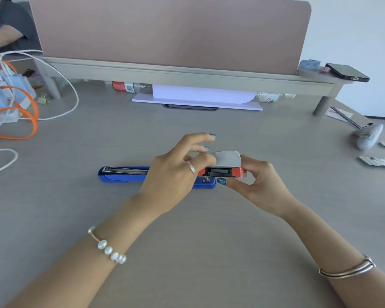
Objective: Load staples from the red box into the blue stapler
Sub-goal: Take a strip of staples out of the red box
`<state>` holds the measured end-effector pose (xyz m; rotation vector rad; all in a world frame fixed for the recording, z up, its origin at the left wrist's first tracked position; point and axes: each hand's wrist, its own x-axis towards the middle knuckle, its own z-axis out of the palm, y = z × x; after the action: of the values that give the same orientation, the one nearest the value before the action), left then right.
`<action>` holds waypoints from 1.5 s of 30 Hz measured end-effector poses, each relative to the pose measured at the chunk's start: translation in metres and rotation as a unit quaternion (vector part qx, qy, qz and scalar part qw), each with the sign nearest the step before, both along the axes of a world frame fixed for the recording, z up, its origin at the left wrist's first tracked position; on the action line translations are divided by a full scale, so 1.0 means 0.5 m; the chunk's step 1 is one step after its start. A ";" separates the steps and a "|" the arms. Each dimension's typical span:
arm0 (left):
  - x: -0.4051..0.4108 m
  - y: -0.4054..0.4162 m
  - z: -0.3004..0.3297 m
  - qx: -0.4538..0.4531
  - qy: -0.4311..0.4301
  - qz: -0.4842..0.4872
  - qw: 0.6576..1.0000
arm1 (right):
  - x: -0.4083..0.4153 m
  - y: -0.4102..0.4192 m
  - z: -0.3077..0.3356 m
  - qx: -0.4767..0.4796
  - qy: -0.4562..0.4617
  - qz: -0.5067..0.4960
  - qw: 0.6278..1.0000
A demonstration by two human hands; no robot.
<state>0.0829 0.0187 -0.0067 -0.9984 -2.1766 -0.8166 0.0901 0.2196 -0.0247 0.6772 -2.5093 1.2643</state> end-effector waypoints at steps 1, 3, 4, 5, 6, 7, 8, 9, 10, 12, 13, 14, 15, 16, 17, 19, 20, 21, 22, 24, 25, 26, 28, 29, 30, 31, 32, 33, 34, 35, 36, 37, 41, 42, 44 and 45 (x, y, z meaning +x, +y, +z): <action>0.006 0.001 0.006 0.023 -0.054 0.001 0.998 | 0.000 0.000 0.001 0.001 0.002 -0.001 1.000; 0.008 0.003 0.007 0.052 -0.137 -0.007 0.989 | 0.002 -0.002 0.004 0.007 0.005 -0.004 1.000; 0.007 0.005 0.004 0.037 -0.134 -0.006 0.990 | 0.003 -0.003 0.004 0.007 0.003 -0.006 1.000; 0.005 0.004 0.000 0.009 -0.117 0.000 0.993 | 0.004 -0.004 0.004 0.006 0.001 -0.010 1.000; 0.004 0.001 -0.002 -0.033 -0.086 0.004 0.996 | 0.004 -0.006 0.005 0.004 0.000 -0.016 1.000; 0.001 -0.002 -0.005 -0.084 -0.048 0.011 0.995 | 0.004 -0.007 0.008 0.002 0.000 -0.020 1.000; 0.001 -0.003 -0.006 -0.121 -0.016 0.014 0.992 | 0.005 -0.008 0.011 0.003 0.001 -0.019 1.000; -0.002 -0.005 -0.011 -0.149 -0.001 0.017 0.989 | 0.006 -0.009 0.014 0.006 0.005 -0.015 1.000; -0.003 -0.003 -0.012 -0.169 -0.007 0.022 0.985 | 0.007 -0.010 0.016 0.012 0.010 -0.011 1.000; -0.002 0.001 -0.013 -0.189 -0.025 0.027 0.981 | 0.007 -0.010 0.016 0.025 0.013 -0.007 1.000; -0.003 0.004 -0.016 -0.185 -0.036 0.027 0.982 | 0.006 -0.010 0.014 0.032 0.013 -0.006 0.999; -0.005 0.005 -0.020 -0.178 -0.047 0.025 0.983 | 0.006 -0.010 0.012 0.036 0.012 -0.006 0.999; -0.008 0.004 -0.023 -0.166 -0.056 0.020 0.984 | 0.005 -0.009 0.010 0.035 0.011 -0.008 0.999; -0.009 0.003 -0.025 -0.151 -0.066 0.013 0.986 | 0.004 -0.009 0.010 0.030 0.009 -0.012 0.999; -0.008 0.002 -0.024 -0.137 -0.071 0.004 0.988 | 0.004 -0.009 0.009 0.025 0.006 -0.017 1.000; -0.004 0.004 -0.020 -0.117 -0.071 -0.007 0.990 | 0.004 -0.007 0.009 0.024 0.005 -0.023 0.999; -0.001 0.004 -0.016 -0.110 -0.073 -0.010 0.991 | 0.003 -0.006 0.008 0.027 0.005 -0.025 0.999; 0.001 0.004 -0.012 -0.101 -0.079 -0.011 0.992 | 0.002 -0.006 0.007 0.030 0.005 -0.026 0.999; 0.002 0.004 -0.012 -0.092 -0.083 -0.012 0.992 | 0.002 -0.005 0.006 0.032 0.004 -0.027 0.999; 0.000 0.004 -0.016 -0.088 -0.075 -0.011 0.993 | 0.001 -0.004 0.005 0.034 0.002 -0.030 0.999; -0.003 0.003 -0.018 -0.091 -0.070 -0.011 0.993 | 0.000 -0.004 0.004 0.033 0.000 -0.031 0.999; -0.005 0.003 -0.019 -0.088 -0.064 -0.010 0.994 | 0.000 -0.003 0.004 0.031 -0.001 -0.033 0.999; -0.007 0.001 -0.018 -0.076 -0.056 -0.008 0.996 | -0.001 -0.003 0.003 0.031 -0.001 -0.036 0.999; -0.008 0.001 -0.017 -0.070 -0.053 -0.006 0.996 | -0.001 -0.003 0.003 0.033 -0.001 -0.037 0.999; -0.008 0.001 -0.017 -0.065 -0.054 -0.004 0.996 | -0.001 -0.003 0.002 0.034 -0.001 -0.038 0.999; -0.007 0.001 -0.016 -0.058 -0.059 -0.004 0.997 | -0.001 -0.002 0.001 0.034 -0.002 -0.039 0.999; -0.006 0.001 -0.015 -0.044 -0.072 -0.004 0.996 | -0.002 -0.002 0.001 0.035 -0.003 -0.039 0.999; -0.005 0.002 -0.014 -0.026 -0.087 -0.006 0.996 | -0.002 -0.001 0.000 0.039 -0.001 -0.040 0.998; -0.004 0.002 -0.011 -0.005 -0.101 -0.009 0.995 | -0.003 -0.001 0.000 0.045 0.005 -0.039 0.998; -0.003 0.001 -0.009 0.013 -0.111 -0.011 0.994 | -0.004 0.000 0.000 0.053 0.012 -0.038 0.998; -0.003 0.001 -0.006 0.028 -0.121 -0.012 0.992 | -0.005 0.001 0.000 0.059 0.017 -0.037 0.997; -0.003 -0.001 -0.005 0.038 -0.129 -0.011 0.991 | -0.005 0.001 0.000 0.061 0.021 -0.036 0.997; -0.010 -0.002 -0.011 -0.004 -0.091 0.020 0.996 | -0.004 0.001 0.001 0.063 0.023 -0.040 0.997; -0.010 -0.001 -0.014 -0.018 -0.073 0.029 0.997 | -0.004 0.001 0.001 0.066 0.023 -0.042 0.997; -0.008 0.001 -0.015 -0.037 -0.033 0.042 0.998 | -0.005 0.000 0.001 0.068 0.024 -0.045 0.996; -0.006 0.002 -0.014 -0.046 -0.009 0.047 0.998 | -0.005 0.000 0.001 0.069 0.025 -0.046 0.996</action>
<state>0.0797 0.0197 -0.0136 -0.9269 -2.2767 -0.6904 0.0878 0.2195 -0.0240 0.6059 -2.5720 1.0387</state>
